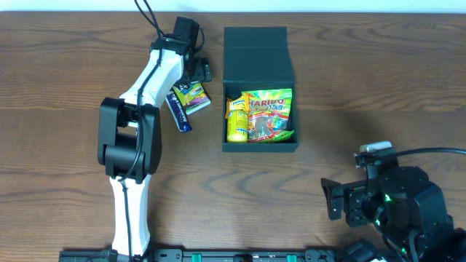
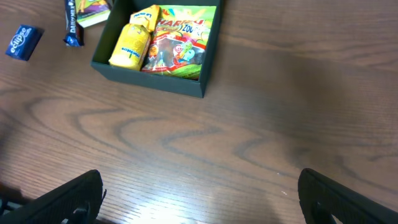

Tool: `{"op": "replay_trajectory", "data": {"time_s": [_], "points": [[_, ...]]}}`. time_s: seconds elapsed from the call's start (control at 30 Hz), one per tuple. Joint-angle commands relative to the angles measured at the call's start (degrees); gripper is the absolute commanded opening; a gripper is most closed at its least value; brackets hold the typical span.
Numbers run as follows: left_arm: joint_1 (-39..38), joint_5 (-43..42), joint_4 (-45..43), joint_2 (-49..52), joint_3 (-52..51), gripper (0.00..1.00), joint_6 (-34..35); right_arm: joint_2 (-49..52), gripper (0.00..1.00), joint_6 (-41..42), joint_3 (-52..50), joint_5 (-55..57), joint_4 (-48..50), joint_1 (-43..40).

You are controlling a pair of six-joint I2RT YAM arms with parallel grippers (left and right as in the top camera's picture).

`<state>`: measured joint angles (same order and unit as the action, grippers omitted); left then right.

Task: Pack container
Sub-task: 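Grasp the yellow-green Pretz box with the left gripper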

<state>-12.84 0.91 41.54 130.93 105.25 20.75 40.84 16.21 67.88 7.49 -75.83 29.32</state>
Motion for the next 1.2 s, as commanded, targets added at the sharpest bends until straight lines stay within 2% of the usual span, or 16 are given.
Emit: {"op": "replay_trajectory", "data": {"time_s": [0.0, 0.3, 1.17], "points": [[0.2, 2.1, 0.2, 1.6, 0.9, 0.96, 6.3, -0.1, 0.99, -0.6, 0.4, 0.4, -0.1, -0.5], [0.2, 2.5, 0.8, 2.6, 0.9, 0.95, 9.3, -0.1, 0.99, -0.6, 0.4, 0.4, -0.1, -0.5], [0.1, 3.7, 0.2, 3.8, 0.9, 0.95, 9.7, -0.1, 0.99, -0.6, 0.4, 0.4, -0.1, -0.5]]}}
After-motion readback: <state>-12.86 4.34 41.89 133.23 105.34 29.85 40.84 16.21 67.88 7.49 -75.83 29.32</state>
